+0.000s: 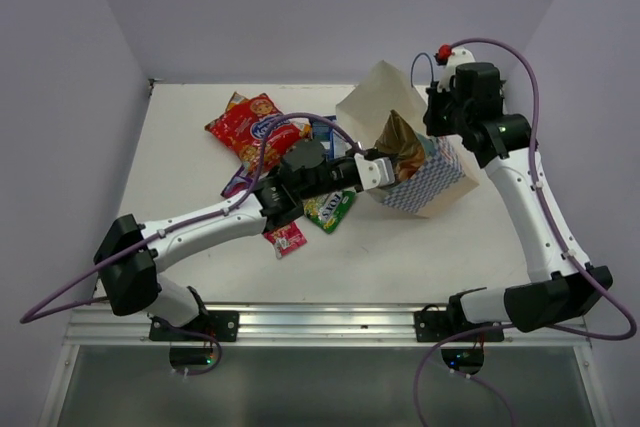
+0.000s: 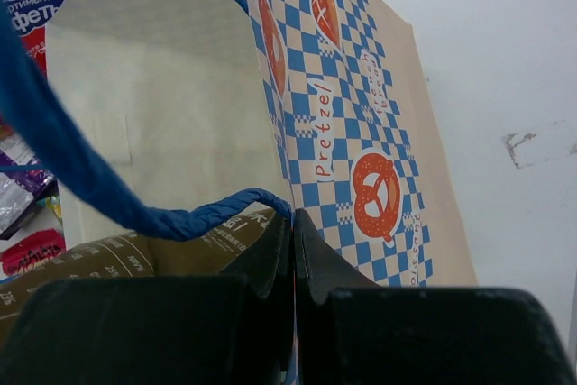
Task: Place the snacks into the paper bag
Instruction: Place the snack in the paper bag.
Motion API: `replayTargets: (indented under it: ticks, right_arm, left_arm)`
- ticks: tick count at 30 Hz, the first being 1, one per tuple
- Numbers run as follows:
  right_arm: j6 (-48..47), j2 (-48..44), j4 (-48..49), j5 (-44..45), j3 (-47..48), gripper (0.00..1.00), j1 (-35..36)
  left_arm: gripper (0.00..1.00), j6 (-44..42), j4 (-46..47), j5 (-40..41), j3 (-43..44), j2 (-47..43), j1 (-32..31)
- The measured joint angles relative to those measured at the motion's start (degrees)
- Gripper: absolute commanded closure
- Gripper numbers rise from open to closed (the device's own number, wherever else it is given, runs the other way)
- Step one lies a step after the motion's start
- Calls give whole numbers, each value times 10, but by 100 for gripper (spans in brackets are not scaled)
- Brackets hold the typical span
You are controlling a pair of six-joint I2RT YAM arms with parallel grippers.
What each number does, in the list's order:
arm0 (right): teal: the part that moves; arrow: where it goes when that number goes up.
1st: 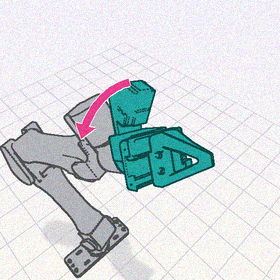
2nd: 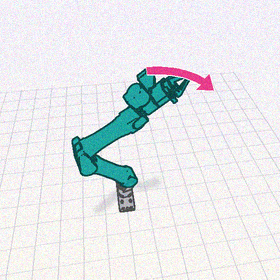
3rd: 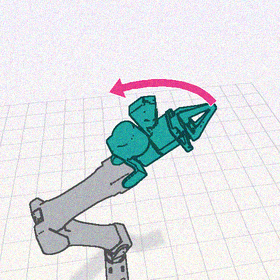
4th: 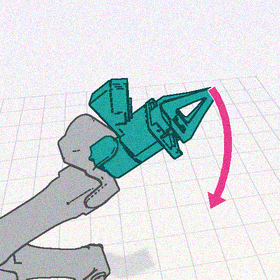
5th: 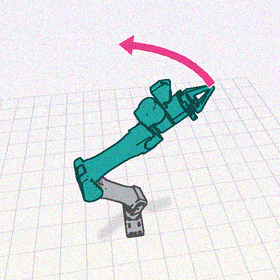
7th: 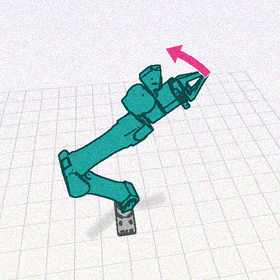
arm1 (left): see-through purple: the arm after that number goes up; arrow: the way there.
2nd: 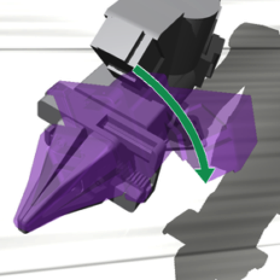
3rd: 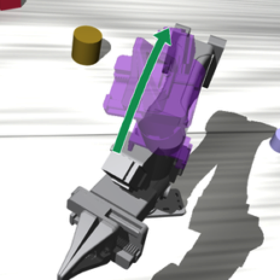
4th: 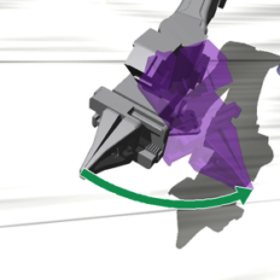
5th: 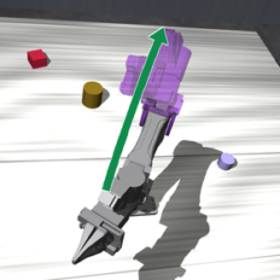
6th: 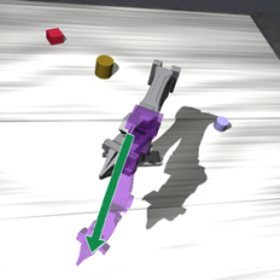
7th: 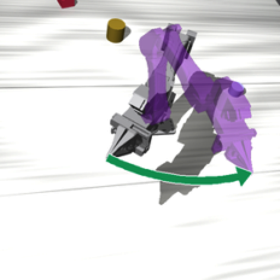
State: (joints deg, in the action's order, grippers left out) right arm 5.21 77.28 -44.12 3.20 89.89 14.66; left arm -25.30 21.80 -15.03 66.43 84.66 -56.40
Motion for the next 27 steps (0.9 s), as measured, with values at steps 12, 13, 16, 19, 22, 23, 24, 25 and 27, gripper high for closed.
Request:
replayTargets:
  ticks: [12,13,16,19,22,23,24,25,27]
  right_arm:
    - [32,16,22,-103,-34,100,-53]
    - [36,16,27,-116,-38,100,-61]
    - [45,17,39,-141,-47,100,-84]
    - [46,21,42,-142,-49,100,-96]
    - [41,27,39,-122,-47,100,-99]
    - [38,29,38,-114,-45,100,-99]
    - [37,31,37,-109,-44,100,-99]
    - [34,32,37,-102,-43,100,-98]
    - [28,33,32,-92,-40,100,-98]
  left_arm:
    - [100,-8,17,-33,15,75,0]
    - [100,-7,22,-36,15,84,0]
    - [99,-3,40,-45,18,113,0]
    - [95,0,42,-54,43,151,0]
    - [90,4,34,-66,77,182,0]
    - [89,6,32,-71,85,188,0]
    - [87,7,30,-77,90,190,0]
    - [77,7,26,-83,94,191,0]
    - [67,7,21,-101,104,191,0]
